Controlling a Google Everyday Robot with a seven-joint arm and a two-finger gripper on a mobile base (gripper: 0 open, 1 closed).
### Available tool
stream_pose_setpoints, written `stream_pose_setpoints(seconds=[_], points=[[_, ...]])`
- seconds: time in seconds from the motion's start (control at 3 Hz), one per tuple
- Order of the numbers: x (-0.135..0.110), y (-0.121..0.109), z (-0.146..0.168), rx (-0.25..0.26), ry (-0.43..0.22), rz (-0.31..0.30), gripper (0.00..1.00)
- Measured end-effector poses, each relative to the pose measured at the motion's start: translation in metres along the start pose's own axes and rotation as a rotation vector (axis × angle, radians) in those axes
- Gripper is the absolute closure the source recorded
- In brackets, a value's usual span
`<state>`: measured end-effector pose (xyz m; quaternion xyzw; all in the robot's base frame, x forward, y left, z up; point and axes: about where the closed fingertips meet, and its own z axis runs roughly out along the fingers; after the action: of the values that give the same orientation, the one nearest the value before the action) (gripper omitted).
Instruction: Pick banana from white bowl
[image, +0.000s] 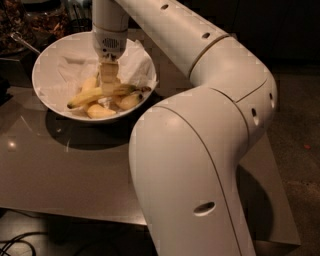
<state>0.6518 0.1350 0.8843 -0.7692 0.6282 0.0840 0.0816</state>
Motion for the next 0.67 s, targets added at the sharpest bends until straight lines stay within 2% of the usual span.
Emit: stream_pose_setpoints(seconds=[0.67], points=[[0.0,0.0,0.0,0.0,0.0,0.0,0.46]])
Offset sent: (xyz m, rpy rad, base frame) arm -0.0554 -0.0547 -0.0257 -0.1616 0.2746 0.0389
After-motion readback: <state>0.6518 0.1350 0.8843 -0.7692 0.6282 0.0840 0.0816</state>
